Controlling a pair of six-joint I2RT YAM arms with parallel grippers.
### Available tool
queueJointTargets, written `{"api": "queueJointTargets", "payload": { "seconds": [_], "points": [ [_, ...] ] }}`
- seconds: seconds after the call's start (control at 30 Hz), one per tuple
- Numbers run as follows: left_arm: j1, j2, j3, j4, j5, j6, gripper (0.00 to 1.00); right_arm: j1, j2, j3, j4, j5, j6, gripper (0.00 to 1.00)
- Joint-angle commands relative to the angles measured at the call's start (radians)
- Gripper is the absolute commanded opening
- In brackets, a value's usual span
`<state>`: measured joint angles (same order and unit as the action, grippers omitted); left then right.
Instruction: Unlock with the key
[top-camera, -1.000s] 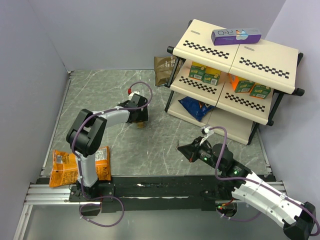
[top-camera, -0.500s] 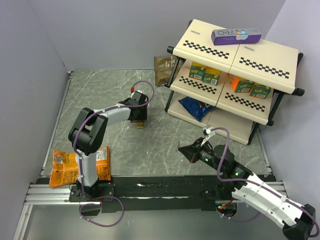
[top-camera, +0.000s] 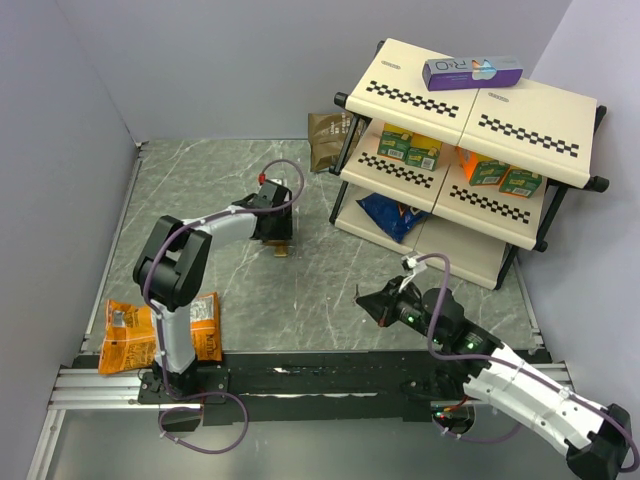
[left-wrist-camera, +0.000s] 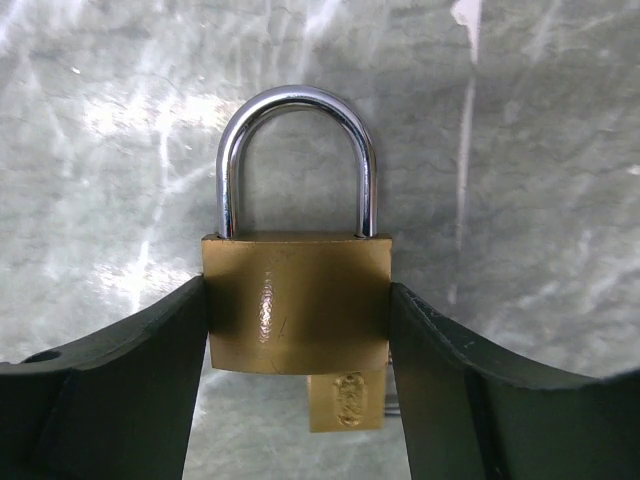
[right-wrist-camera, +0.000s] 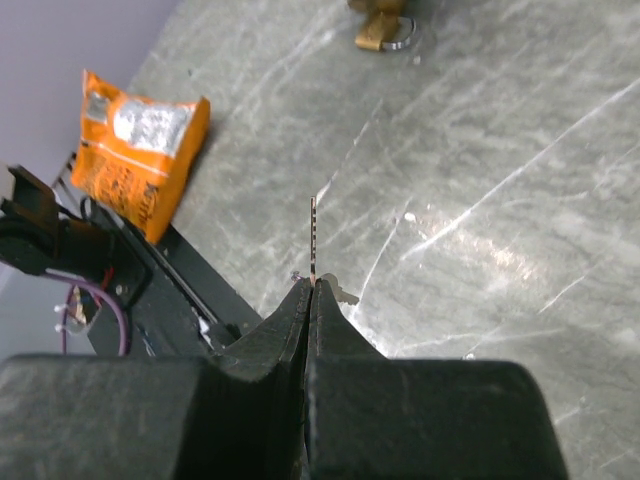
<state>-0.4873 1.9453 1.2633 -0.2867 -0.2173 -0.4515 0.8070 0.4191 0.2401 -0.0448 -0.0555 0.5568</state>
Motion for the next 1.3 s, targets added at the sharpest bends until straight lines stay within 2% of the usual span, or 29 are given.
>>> {"api": "queueJointTargets", "payload": {
  "seconds": [0.0,0.3,0.53,0.77,0.93,1.27],
  "points": [
    [-0.004,-0.051,-0.019,-0.030,0.161,-0.090,0.01,-0.002,0.070,0.016,0.077,-0.030,-0.001,0.00],
    [-0.019,-0.341,-0.221,0.109,0.138,-0.145,0.01,0.004,0.187,0.022,0.166,-0.041,0.008,0.00],
    [-0.025,-0.551,-0.370,0.198,0.167,-0.214,0.01,0.041,0.398,0.077,0.289,-0.069,0.037,0.00],
    [-0.031,-0.594,-0.386,0.238,0.196,-0.233,0.01,0.101,0.605,0.174,0.404,-0.069,0.081,0.00],
    [-0.045,-0.617,-0.407,0.261,0.205,-0.254,0.01,0.100,0.785,0.218,0.574,-0.130,0.147,0.00],
    [-0.077,-0.621,-0.401,0.264,0.202,-0.248,0.01,0.089,0.974,0.350,0.632,-0.188,0.155,0.00]
  ]
}}
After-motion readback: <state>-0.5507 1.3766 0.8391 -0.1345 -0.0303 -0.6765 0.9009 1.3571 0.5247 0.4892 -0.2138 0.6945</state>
